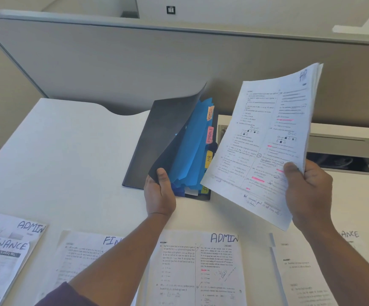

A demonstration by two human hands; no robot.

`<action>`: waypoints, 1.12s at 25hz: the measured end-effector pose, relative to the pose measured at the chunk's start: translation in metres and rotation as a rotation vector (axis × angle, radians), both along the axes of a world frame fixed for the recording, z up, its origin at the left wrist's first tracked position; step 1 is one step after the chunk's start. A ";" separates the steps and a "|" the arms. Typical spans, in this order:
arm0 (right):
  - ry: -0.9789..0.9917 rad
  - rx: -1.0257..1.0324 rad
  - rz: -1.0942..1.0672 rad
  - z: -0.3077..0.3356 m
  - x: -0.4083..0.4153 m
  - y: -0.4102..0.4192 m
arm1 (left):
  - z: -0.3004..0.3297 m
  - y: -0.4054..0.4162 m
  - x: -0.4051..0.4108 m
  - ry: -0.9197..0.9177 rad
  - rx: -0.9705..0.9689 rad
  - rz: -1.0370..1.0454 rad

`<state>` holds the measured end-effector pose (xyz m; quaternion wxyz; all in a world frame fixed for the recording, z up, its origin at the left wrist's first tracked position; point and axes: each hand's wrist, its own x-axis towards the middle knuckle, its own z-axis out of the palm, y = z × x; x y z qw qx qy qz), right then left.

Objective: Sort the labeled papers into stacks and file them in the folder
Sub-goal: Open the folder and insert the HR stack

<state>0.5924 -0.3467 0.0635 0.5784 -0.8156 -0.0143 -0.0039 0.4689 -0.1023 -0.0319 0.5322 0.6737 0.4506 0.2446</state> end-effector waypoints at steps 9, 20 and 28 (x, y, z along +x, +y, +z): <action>0.004 -0.039 0.052 -0.004 -0.011 0.019 | 0.002 0.000 -0.002 0.007 -0.001 -0.001; -0.043 -0.048 0.004 -0.002 -0.004 0.036 | -0.003 -0.001 0.001 0.012 -0.091 0.005; -0.078 -0.058 0.022 0.007 0.004 0.035 | -0.012 0.000 0.002 0.017 -0.111 -0.014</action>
